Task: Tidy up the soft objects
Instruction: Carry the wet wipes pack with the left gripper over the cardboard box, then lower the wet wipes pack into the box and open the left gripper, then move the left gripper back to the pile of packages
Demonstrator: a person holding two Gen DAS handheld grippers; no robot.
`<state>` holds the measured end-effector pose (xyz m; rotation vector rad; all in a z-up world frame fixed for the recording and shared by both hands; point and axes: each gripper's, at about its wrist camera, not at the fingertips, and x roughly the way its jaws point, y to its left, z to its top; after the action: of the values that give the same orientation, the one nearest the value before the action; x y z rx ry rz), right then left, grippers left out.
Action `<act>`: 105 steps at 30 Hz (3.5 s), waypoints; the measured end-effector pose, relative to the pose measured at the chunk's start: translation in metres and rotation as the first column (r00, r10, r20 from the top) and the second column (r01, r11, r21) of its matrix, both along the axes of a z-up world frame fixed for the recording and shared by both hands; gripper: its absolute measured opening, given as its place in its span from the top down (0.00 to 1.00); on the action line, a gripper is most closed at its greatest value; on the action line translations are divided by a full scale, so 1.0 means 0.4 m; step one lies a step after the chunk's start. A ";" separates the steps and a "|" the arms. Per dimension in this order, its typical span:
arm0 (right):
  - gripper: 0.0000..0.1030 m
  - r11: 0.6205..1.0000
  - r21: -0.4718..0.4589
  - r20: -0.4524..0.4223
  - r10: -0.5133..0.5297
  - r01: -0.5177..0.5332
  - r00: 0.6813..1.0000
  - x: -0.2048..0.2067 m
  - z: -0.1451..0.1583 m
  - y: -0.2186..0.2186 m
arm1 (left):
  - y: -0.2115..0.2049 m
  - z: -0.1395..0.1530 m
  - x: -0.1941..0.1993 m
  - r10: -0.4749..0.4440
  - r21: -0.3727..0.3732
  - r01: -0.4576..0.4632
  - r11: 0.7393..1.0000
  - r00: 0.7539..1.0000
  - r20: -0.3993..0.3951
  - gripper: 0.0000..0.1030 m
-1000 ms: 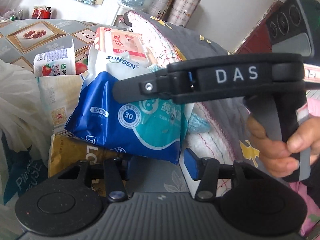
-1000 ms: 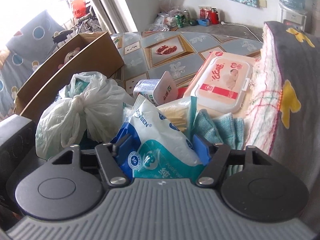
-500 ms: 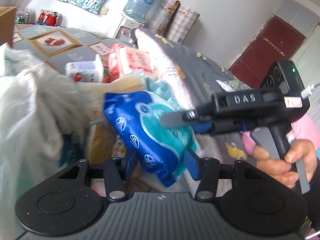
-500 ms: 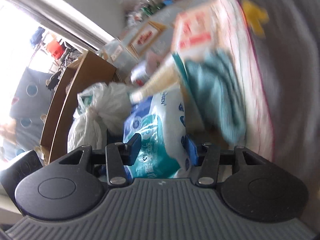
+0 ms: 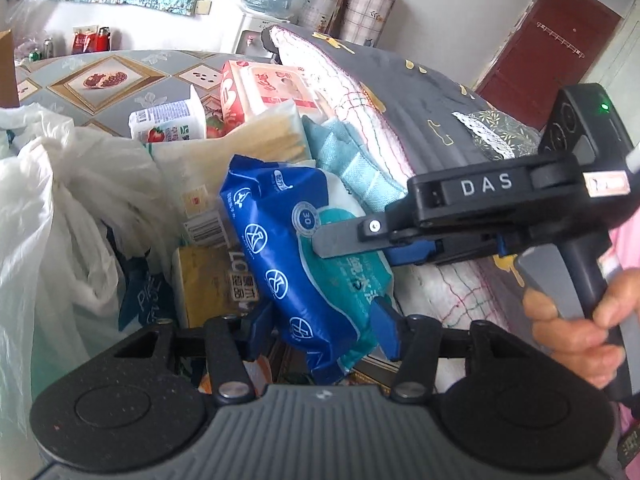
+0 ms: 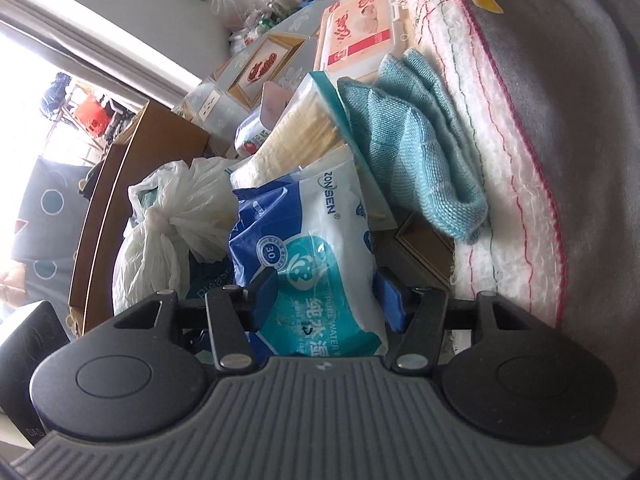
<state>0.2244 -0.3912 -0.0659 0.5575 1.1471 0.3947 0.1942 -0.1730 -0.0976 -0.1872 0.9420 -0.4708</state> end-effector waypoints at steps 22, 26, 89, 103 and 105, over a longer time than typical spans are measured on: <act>0.53 0.999 -0.013 0.167 -0.026 0.029 0.986 -0.162 0.309 0.103 | 0.070 0.240 -0.159 0.020 -0.021 -0.016 1.000 0.978 0.208 0.53; 0.53 0.999 0.002 0.221 0.032 -0.033 0.975 -0.176 0.382 0.190 | 0.140 0.308 -0.215 0.068 -0.023 -0.065 0.998 0.960 0.272 0.53; 0.46 0.958 0.033 0.221 0.271 -0.285 0.937 0.092 0.283 0.705 | 0.813 0.072 0.159 0.234 0.223 -0.196 0.955 0.959 -0.161 0.74; 0.39 0.990 0.018 0.264 0.127 -0.137 0.956 -0.001 0.332 0.520 | 0.815 0.154 0.066 0.321 0.267 -0.298 0.916 0.946 -0.046 0.48; 0.39 0.994 -0.002 0.277 0.102 -0.105 0.955 -0.024 0.345 0.480 | 0.823 0.197 0.023 0.341 0.258 -0.333 0.907 0.940 0.014 0.47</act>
<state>0.2148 -0.1993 0.0721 0.4375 0.9056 0.5529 0.2033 0.1562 -0.0188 -0.1184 0.9692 -0.0234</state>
